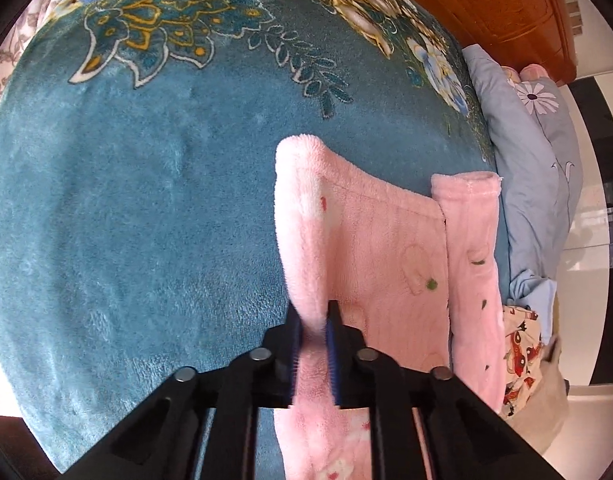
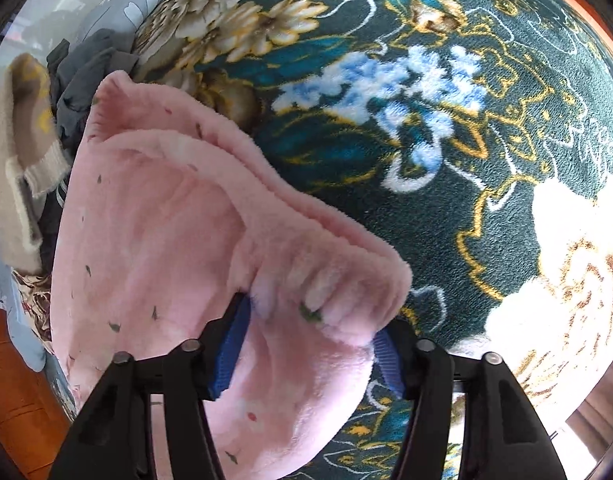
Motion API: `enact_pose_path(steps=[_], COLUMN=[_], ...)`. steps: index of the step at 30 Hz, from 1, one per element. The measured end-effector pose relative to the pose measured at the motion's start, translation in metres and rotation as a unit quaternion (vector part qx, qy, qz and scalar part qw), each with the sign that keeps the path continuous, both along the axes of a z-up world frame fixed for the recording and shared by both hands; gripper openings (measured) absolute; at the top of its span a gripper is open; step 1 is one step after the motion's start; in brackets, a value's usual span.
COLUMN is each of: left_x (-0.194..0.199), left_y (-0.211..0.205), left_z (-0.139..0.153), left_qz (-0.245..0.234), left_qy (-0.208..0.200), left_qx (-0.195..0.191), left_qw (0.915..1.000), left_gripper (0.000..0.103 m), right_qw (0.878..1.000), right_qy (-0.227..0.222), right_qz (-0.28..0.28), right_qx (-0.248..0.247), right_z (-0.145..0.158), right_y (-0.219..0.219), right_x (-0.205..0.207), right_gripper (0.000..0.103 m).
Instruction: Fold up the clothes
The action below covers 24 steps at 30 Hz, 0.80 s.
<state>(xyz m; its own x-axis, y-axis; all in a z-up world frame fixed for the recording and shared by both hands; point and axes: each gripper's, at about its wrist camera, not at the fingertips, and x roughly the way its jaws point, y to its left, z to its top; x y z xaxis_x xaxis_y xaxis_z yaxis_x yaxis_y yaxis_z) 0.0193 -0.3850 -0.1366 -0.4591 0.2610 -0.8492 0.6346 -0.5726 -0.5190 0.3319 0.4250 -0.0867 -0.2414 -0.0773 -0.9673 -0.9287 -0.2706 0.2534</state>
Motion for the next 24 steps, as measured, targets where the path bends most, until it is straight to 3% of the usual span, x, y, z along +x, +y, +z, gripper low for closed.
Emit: enact_pose_path(steps=[3,7,10,13,15,18,21,24], left_x=[0.001,0.014,0.03,0.04,0.033,0.033,0.039,0.035], left_y=[0.004,0.004,0.002,-0.005,-0.009,-0.021,-0.029,-0.024], left_z=[0.013,0.038,0.059,0.062,0.047,0.018,0.007,0.012], left_qz=[-0.01,0.003,0.023,0.048,0.038,0.041,0.055,0.04], left_qy=[0.015,0.064,0.092,0.059,-0.002,-0.074,-0.088,-0.085], left_qx=[-0.031,-0.063,-0.087,-0.097,-0.091,-0.057,-0.031,-0.053], left_qw=[0.9994,0.996,0.9917,0.9924,0.9951,0.9948,0.9941,0.9942], left_gripper=[0.007,0.006,0.005,0.005,0.005,0.005,0.005,0.005], right_qw=[0.999,0.99,0.989,0.988,0.986,0.988,0.99,0.989], right_qy=[-0.037,-0.098,-0.1,-0.099,-0.099,-0.111,-0.124,-0.13], right_qz=[0.029,0.09,0.079,0.085,0.09,0.073,0.052,0.058], right_qx=[0.009,0.05,0.07,0.088,0.097,0.078,0.051,0.048], right_z=[0.003,0.016,0.035,0.055,0.067,0.056,0.035,0.03], right_y=[-0.01,-0.023,-0.023,-0.024,-0.025,-0.023,-0.024,-0.029], right_x=[-0.014,-0.032,-0.031,-0.02,-0.01,0.016,0.032,0.031], right_gripper=[0.017,0.012,0.01,0.01,0.01,0.01,0.01,0.01])
